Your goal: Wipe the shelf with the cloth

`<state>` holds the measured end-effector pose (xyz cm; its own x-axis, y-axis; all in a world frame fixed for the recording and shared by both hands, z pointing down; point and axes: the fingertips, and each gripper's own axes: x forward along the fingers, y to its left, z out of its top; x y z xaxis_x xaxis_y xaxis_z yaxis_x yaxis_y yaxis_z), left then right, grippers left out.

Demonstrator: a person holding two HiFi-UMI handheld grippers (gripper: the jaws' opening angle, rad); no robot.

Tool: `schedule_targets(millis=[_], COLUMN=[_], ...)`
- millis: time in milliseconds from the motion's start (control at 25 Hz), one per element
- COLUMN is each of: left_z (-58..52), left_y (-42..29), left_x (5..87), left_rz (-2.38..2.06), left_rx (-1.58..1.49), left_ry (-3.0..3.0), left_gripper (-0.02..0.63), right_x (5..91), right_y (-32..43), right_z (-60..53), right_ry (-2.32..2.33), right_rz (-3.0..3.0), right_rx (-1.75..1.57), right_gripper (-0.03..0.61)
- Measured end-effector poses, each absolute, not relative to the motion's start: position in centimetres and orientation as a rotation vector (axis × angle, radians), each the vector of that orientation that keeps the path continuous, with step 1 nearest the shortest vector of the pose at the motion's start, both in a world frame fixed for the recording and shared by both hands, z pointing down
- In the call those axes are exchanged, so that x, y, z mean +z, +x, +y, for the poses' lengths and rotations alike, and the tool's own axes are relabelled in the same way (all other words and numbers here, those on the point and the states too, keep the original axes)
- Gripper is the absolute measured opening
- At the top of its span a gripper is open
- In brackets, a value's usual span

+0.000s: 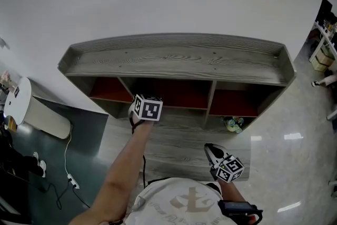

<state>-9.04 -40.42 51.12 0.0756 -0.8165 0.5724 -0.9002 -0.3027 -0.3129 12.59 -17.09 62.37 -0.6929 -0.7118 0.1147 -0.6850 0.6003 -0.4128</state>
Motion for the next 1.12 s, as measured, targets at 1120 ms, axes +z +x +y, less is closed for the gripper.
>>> schedule_targets(millis=[1120], left_z=[-40.4], left_y=[-1.8], left_x=[51.7], left_rz=[-1.52], left_rx=[0.849], left_ry=[2.193], left_gripper=[0.066], right_x=[64.0], right_y=[19.0], right_z=[-16.0], right_ry=[-1.177], right_rz=[2.749], right_rx=[-0.707], right_gripper=[0.005])
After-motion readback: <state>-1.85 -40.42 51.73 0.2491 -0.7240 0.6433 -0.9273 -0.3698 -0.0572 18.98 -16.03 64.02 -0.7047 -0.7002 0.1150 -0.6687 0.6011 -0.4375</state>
